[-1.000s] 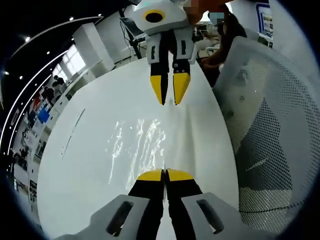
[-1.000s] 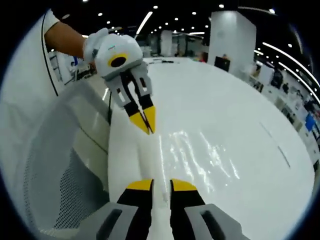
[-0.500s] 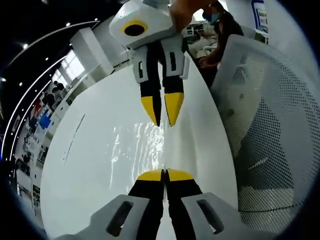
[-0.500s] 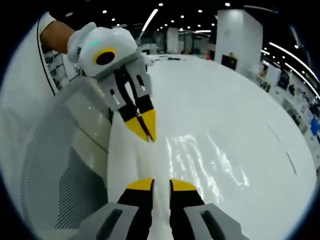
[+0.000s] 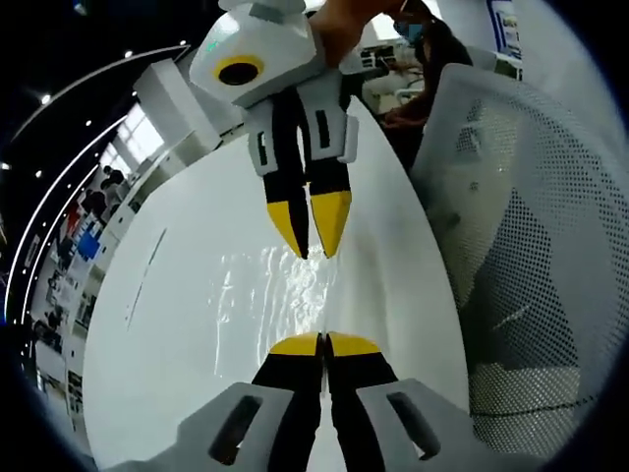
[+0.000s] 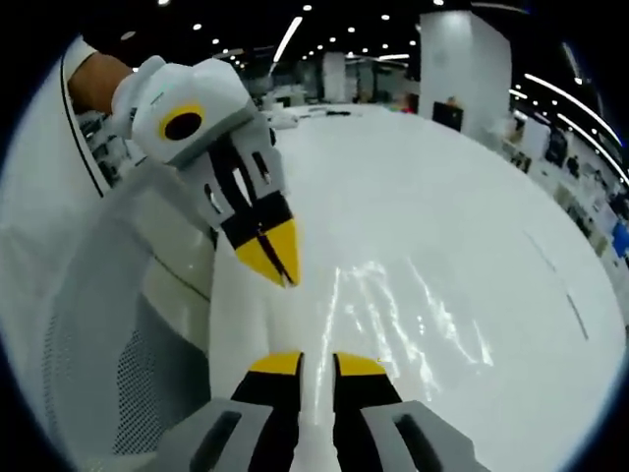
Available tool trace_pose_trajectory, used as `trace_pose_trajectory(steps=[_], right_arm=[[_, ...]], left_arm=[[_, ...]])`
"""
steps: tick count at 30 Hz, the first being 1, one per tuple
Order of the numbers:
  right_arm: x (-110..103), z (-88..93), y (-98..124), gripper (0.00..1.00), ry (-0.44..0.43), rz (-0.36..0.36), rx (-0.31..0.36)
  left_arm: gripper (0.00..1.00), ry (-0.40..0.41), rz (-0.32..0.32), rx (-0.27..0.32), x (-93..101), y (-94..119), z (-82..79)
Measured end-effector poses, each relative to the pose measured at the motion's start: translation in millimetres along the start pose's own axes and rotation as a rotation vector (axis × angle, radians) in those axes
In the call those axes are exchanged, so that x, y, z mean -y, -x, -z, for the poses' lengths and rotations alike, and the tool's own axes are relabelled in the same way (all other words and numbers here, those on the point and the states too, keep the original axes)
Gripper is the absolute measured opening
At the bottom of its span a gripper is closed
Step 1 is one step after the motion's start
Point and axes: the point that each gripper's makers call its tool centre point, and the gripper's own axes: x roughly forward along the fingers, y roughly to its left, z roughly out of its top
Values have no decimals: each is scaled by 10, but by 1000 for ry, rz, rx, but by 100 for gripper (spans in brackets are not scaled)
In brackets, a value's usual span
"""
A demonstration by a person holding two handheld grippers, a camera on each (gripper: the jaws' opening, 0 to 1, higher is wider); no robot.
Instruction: Open the resealable bag by pulling the two sides of the seal apart until the entire bag opening is separated and visibly accessible.
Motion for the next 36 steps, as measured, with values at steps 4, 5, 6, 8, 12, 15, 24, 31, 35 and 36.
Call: trace_pose_trajectory(steps=[4, 5, 6, 8, 12, 15, 24, 31, 35, 36], right_arm=[[-26, -26, 15, 7, -7, -3, 16], [-30, -35, 23, 7, -10, -2, 21], [-25, -36, 30, 7, -11, 1, 24], [-17, -26, 32, 7, -17, 1, 23], [0, 10, 17, 7, -22, 5, 11], [-6, 42, -13, 7, -36, 1, -2], [-52, 79, -89, 7, -73, -34, -22], [-92, 146, -162, 3, -91, -52, -40], [-122, 161, -193, 0, -106, -51, -45], [-126, 165, -199, 0, -109, -51, -50]], left_arm=[[0, 13, -2, -2, 17, -10, 23], [0, 11, -3, -6, 16, -8, 34], [0, 12, -4, -6, 17, -4, 37], [0, 18, -5, -5, 11, -3, 44], [0, 16, -6, -1, 8, -3, 34], [0, -16, -10, 13, 11, -7, -4], [0, -90, 5, 45, 71, -4, -61], [0, -42, 23, 84, 94, 25, -102], [3, -21, 24, 92, 109, 39, -83], [7, -14, 19, 92, 105, 44, -74]])
